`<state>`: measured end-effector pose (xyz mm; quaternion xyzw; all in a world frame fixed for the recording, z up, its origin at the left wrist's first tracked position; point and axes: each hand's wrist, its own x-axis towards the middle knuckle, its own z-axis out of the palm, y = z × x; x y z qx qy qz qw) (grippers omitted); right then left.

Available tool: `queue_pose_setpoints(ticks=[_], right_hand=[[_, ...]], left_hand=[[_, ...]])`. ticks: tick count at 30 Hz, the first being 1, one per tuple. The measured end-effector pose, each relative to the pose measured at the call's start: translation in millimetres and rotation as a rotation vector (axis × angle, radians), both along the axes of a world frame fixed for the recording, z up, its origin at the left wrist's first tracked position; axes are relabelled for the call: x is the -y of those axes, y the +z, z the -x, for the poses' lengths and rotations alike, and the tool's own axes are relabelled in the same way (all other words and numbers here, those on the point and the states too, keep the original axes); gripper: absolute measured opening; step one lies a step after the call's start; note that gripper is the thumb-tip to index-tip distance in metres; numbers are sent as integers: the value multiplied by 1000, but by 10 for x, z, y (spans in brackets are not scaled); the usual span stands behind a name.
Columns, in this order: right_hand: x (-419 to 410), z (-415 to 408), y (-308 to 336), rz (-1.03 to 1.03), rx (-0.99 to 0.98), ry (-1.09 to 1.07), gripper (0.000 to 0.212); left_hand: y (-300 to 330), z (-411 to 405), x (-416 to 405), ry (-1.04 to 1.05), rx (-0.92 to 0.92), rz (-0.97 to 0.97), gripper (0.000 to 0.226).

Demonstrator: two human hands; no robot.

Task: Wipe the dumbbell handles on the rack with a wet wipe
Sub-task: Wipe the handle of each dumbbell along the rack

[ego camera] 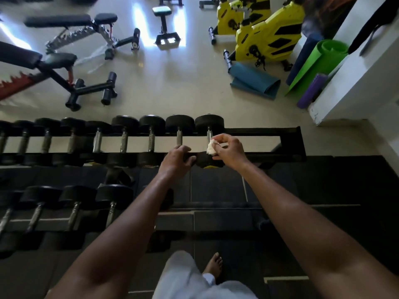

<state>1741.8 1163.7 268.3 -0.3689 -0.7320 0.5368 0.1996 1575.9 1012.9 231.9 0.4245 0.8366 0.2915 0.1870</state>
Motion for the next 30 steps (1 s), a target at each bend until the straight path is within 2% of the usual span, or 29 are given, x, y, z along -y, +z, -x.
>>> queue_pose_setpoints(ticks=[6, 9, 12, 16, 21, 24, 27, 30], right_hand=[[814, -71, 237, 58, -10, -26, 18], [1374, -69, 281, 102, 35, 53, 30], [1956, 10, 275, 15, 119, 98, 37], [2832, 179, 215, -30, 92, 164, 34], [3951, 535, 138, -271, 95, 333, 30], [4481, 771, 131, -274, 66, 425, 28], [5069, 1109, 86, -308, 33, 543, 24], [5589, 1531, -41, -327, 40, 639, 24]], left_hand=[[140, -95, 954, 29, -33, -14, 39], [159, -71, 1635, 62, -50, 15, 40], [185, -23, 2336, 135, -74, 20, 43], [199, 8, 3364, 221, -56, -11, 42], [198, 78, 4594, 385, -11, -49, 42], [176, 151, 5215, 458, 4, -45, 43], [119, 298, 5883, 556, -10, -45, 32], [55, 434, 6457, 635, -39, 18, 41]])
